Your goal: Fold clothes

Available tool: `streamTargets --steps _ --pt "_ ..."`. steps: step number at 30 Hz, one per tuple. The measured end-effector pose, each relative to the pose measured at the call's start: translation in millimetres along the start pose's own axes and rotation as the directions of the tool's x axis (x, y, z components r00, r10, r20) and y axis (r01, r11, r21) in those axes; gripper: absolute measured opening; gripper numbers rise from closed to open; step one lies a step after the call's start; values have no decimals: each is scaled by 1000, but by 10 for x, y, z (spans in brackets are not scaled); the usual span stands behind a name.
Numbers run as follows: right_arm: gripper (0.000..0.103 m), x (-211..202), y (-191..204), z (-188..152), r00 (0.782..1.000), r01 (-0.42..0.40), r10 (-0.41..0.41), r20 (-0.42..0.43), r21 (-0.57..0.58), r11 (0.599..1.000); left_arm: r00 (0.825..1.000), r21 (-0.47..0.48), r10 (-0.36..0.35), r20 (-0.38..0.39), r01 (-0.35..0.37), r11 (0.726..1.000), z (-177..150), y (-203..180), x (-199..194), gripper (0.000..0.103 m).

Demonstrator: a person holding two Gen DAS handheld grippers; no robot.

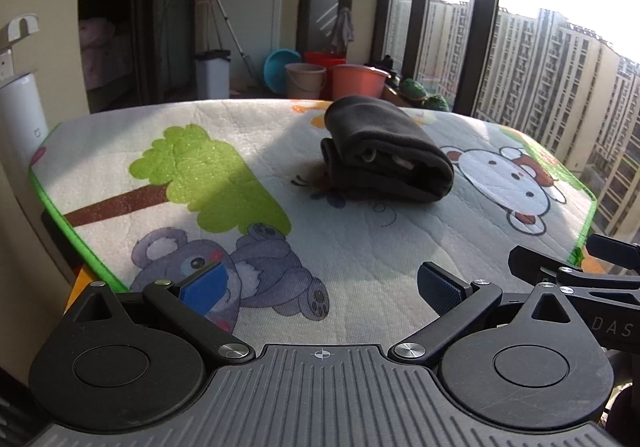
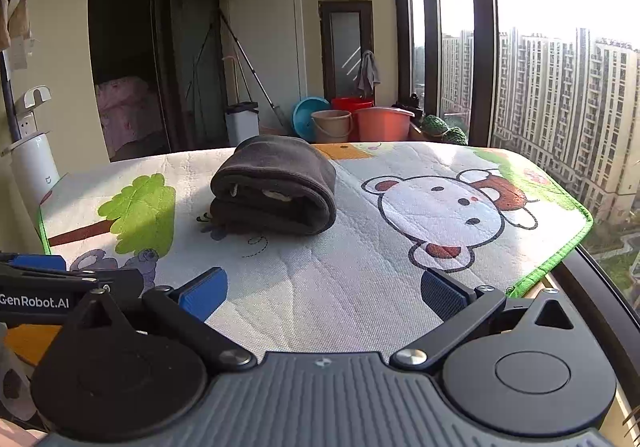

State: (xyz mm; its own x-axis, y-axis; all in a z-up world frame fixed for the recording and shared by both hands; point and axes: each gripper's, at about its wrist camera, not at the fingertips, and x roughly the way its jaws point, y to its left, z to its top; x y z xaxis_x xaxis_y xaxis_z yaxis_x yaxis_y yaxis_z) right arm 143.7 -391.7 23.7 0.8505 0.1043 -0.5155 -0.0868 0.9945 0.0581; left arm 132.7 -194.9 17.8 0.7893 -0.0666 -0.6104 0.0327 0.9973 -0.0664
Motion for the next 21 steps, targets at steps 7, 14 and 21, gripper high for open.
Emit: streamTargets --steps 7,14,21 --pt "103 42 -25 -28 1000 3 -3 -21 1 1000 1000 8 13 -16 -13 1000 -2 -27 31 103" --pt "103 79 -35 197 1000 -12 14 24 -67 998 999 -18 28 -32 -28 999 247 -82 141 103" --pt "103 193 -194 318 999 2 -2 52 4 1000 999 -11 46 0 -46 999 310 -172 169 103"
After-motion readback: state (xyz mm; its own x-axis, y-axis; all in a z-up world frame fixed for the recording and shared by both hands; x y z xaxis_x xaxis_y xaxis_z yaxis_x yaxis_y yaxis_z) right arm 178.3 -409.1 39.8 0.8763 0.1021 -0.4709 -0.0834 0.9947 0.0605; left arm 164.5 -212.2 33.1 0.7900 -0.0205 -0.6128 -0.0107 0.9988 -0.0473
